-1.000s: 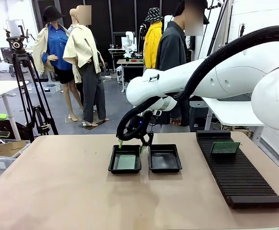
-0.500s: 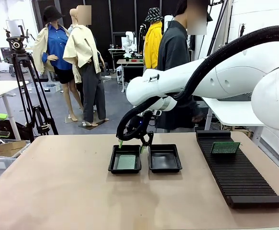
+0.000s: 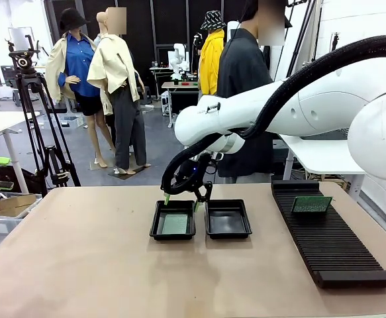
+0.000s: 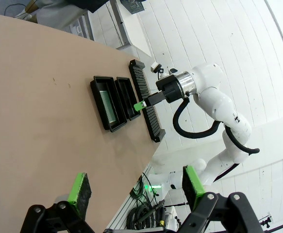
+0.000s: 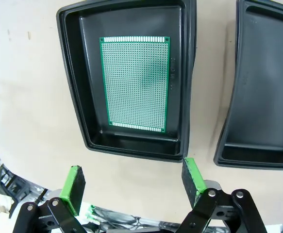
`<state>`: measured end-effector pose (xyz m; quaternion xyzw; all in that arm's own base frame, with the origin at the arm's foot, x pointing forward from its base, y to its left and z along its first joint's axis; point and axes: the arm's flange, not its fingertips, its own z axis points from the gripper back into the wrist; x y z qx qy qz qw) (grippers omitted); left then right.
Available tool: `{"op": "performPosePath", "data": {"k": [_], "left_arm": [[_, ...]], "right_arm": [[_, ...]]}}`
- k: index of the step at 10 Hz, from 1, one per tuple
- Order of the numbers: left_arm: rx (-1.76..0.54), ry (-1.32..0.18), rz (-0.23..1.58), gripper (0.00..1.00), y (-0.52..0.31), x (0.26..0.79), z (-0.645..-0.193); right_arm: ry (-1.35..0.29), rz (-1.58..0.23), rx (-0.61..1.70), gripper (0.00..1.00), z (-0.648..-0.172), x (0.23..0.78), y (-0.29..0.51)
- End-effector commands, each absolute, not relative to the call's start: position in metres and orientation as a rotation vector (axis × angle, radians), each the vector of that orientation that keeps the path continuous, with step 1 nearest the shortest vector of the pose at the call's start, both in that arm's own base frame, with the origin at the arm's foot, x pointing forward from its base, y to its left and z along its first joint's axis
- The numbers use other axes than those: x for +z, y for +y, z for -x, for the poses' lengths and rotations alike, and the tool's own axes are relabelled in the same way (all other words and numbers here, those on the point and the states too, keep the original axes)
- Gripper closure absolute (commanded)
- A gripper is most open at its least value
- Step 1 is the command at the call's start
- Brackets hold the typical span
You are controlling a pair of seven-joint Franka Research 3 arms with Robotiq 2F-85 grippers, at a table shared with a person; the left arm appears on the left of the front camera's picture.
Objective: Inspect and transfer BCBs to ESD trays.
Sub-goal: Pick up the ESD tray and place it on the left side of the table.
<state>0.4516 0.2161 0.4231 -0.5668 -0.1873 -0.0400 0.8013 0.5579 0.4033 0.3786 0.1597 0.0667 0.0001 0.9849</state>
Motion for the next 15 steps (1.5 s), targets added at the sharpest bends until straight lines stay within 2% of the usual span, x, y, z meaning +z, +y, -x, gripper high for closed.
{"op": "performPosePath", "data": {"k": [1,5,10,15], "left_arm": [[-0.070,-0.394,1.211,0.00,0.216,0.425,-0.451],[-0.070,-0.394,1.211,0.00,0.216,0.425,-0.451],[-0.085,-0.402,1.215,0.00,0.216,0.423,-0.452],[0.001,-0.326,1.065,0.00,0.153,0.476,-0.499]], "right_arm": [[0.134,-0.321,0.000,0.00,-0.558,0.379,0.403],[0.088,-0.467,0.010,0.00,-0.546,0.424,0.360],[-0.013,-0.717,-0.001,0.00,-0.527,0.472,0.267],[-0.050,-0.966,-0.014,0.00,-0.515,0.480,0.164]]}}
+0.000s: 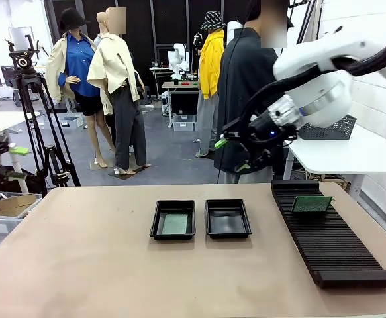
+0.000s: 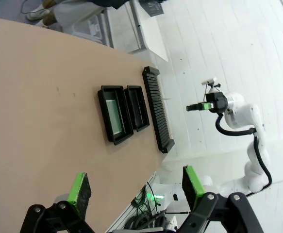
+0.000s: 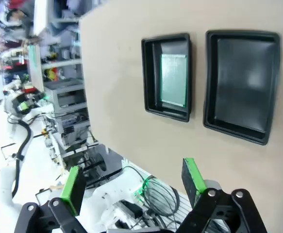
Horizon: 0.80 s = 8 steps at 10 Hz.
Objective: Inspect and transfer BCBs to ESD trays.
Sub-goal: Pick up the ESD tray and place it on the left side of the table.
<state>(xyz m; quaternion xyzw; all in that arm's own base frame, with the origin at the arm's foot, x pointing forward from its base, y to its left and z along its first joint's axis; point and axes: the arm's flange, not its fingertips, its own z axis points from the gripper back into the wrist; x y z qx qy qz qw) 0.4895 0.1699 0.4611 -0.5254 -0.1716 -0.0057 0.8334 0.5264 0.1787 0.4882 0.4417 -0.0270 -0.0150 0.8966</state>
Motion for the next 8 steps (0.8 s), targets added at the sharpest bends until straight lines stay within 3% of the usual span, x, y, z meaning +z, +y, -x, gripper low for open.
{"op": "performPosePath", "data": {"k": [1,5,8], "left_arm": [[-0.005,-0.286,1.018,0.00,0.134,0.489,-0.513],[0.089,-0.108,0.830,0.00,0.062,0.515,-0.583],[0.119,-0.005,0.687,0.00,0.006,0.504,-0.623]], "right_arm": [[-0.050,-0.985,-0.027,0.00,-0.514,0.478,0.143],[-0.066,-1.142,-0.005,0.00,-0.494,0.468,0.063],[-0.028,-1.214,-0.059,0.00,-0.488,0.459,0.011]]}}
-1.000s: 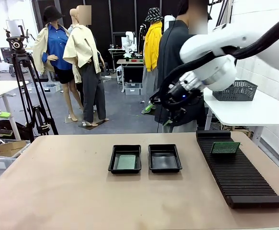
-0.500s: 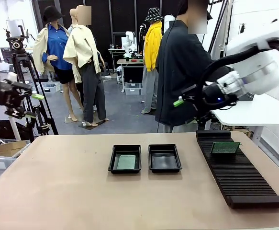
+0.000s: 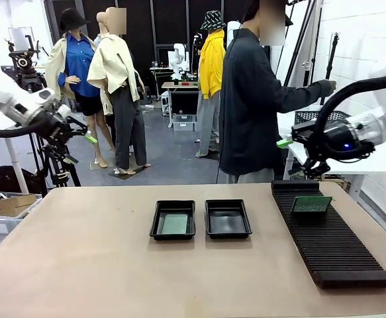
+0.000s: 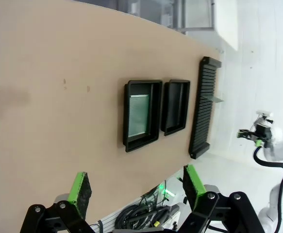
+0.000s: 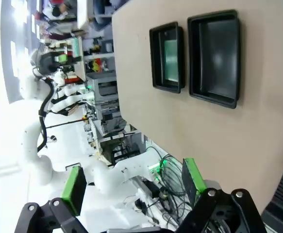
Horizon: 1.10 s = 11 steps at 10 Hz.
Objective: Inspect and transfer BCBs to ESD trays.
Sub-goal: Pick up the ESD tray and place it on the left side of the table.
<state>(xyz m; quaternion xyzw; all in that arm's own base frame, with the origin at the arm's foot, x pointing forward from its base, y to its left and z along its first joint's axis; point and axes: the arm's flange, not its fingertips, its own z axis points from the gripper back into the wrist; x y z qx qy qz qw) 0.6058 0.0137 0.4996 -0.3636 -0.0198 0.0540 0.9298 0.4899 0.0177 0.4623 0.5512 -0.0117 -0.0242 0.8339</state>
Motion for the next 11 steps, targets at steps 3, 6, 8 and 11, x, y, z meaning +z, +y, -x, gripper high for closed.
{"op": "performPosePath", "data": {"k": [3,6,8,11], "left_arm": [[0.099,0.063,0.580,0.00,-0.047,0.485,-0.650],[0.065,0.091,0.509,0.00,-0.093,0.473,-0.659],[0.086,0.094,0.450,0.00,-0.119,0.453,-0.666],[0.114,0.061,0.357,0.00,-0.165,0.425,-0.672]], "right_arm": [[0.005,-1.224,-0.097,0.00,-0.487,0.450,-0.022],[0.001,-1.190,-0.159,0.00,-0.500,0.428,-0.053],[0.020,-1.201,-0.173,0.00,-0.502,0.413,-0.063],[0.036,-1.219,-0.189,0.00,-0.503,0.400,-0.076]]}}
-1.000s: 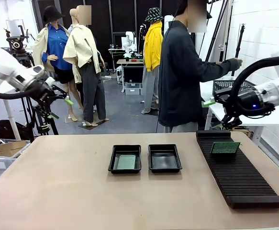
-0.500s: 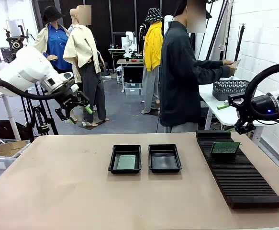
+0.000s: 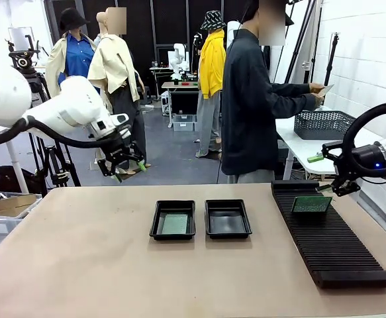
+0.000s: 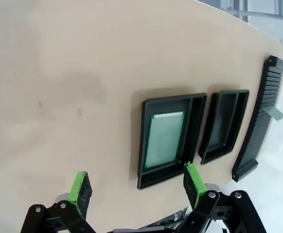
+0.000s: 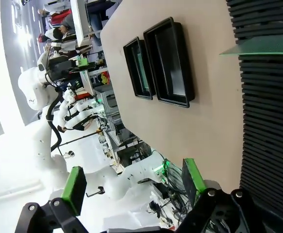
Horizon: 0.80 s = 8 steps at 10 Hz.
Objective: Inspect and transfer BCBs to ESD trays.
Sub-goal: Pick up the ESD tray and place it on the left side of the table.
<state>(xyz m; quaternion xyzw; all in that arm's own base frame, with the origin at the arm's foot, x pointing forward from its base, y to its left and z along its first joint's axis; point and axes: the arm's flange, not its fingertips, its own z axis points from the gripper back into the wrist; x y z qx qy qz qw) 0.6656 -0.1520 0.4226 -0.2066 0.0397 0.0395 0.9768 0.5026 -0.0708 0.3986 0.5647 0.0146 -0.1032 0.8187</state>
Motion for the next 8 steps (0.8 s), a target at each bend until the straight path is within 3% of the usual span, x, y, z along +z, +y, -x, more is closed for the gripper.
{"op": "performPosePath", "data": {"k": [1,2,3,8], "left_arm": [[0.109,0.044,0.310,0.00,-0.178,0.417,-0.671],[0.110,0.037,0.291,0.00,-0.190,0.410,-0.674],[0.121,0.017,0.254,0.00,-0.196,0.399,-0.679],[0.149,-0.015,0.201,0.00,-0.233,0.364,-0.666]], "right_arm": [[0.037,-1.252,-0.198,0.00,-0.508,0.395,-0.083],[0.046,-1.304,-0.268,0.00,-0.514,0.391,-0.092],[0.036,-1.211,-0.223,0.00,-0.503,0.396,-0.074],[0.036,-1.211,-0.223,0.00,-0.503,0.396,-0.074]]}}
